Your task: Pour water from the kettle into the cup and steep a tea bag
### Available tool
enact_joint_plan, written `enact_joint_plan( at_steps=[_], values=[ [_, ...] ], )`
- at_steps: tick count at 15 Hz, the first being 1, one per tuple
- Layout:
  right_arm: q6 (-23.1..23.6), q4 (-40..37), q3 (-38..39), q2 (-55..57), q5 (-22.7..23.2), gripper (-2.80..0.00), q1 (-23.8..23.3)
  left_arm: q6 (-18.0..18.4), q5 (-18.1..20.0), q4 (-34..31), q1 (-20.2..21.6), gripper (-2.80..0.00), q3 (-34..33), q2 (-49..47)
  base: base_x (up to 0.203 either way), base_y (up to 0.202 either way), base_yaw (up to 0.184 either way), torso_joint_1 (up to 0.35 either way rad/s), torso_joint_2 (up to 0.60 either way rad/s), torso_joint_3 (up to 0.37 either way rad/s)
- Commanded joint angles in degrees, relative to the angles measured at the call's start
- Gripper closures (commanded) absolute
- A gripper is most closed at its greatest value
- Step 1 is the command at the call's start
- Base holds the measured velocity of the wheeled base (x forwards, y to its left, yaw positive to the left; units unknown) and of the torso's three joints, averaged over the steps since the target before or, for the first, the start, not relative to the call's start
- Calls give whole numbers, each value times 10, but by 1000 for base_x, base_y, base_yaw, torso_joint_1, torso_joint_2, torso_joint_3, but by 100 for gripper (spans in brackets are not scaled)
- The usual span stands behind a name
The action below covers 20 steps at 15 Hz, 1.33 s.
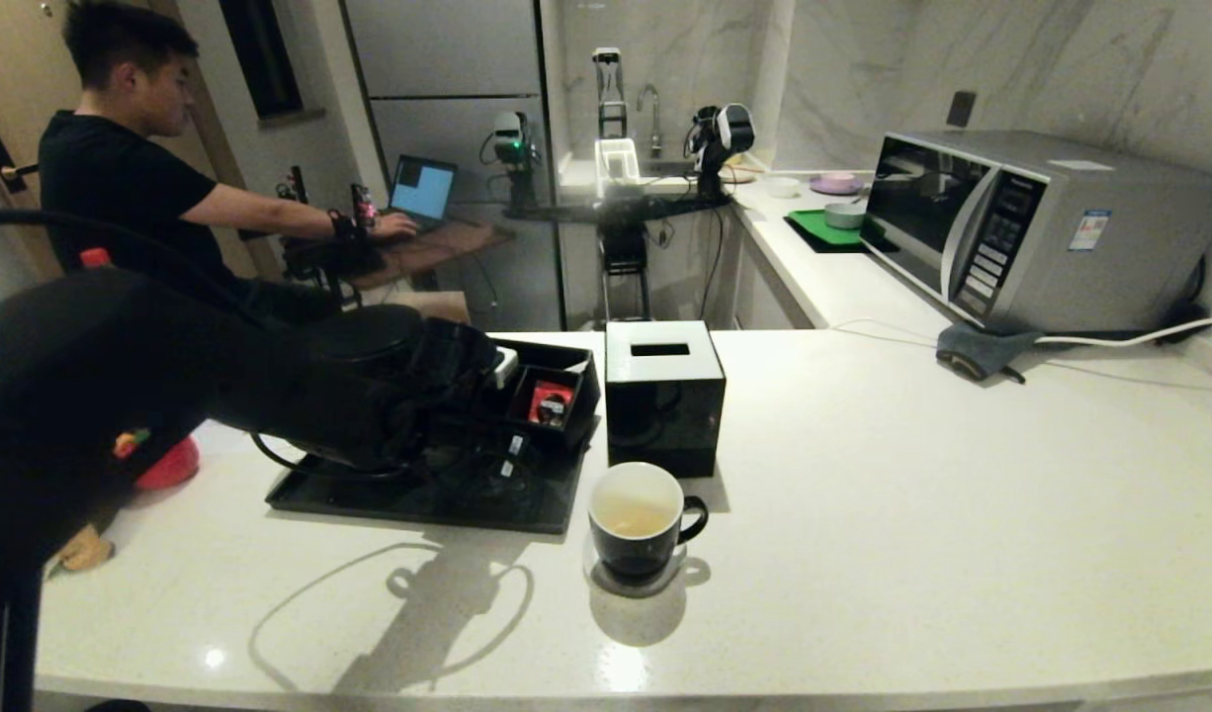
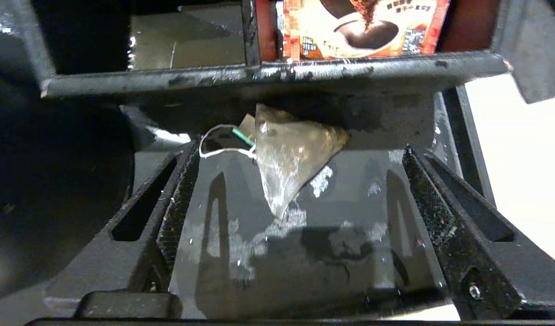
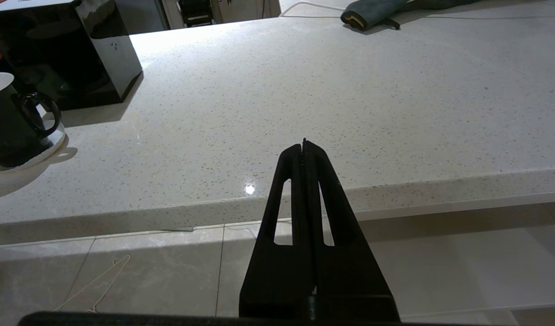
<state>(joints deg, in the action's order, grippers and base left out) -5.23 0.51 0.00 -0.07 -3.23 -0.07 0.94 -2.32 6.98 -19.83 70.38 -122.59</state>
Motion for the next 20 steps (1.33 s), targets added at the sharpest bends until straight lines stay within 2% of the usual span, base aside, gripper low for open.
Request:
enact_joint_plan(
  at_steps=[1,20],
  values=[
    [0,0,0,1,0,0,0,1,-1,1,0,-280,10,-16,0,0,0,0,0,0],
    [0,0,0,1,0,0,0,1,-1,2,6,-280,30,-43,0,0,0,0,0,0]
  ],
)
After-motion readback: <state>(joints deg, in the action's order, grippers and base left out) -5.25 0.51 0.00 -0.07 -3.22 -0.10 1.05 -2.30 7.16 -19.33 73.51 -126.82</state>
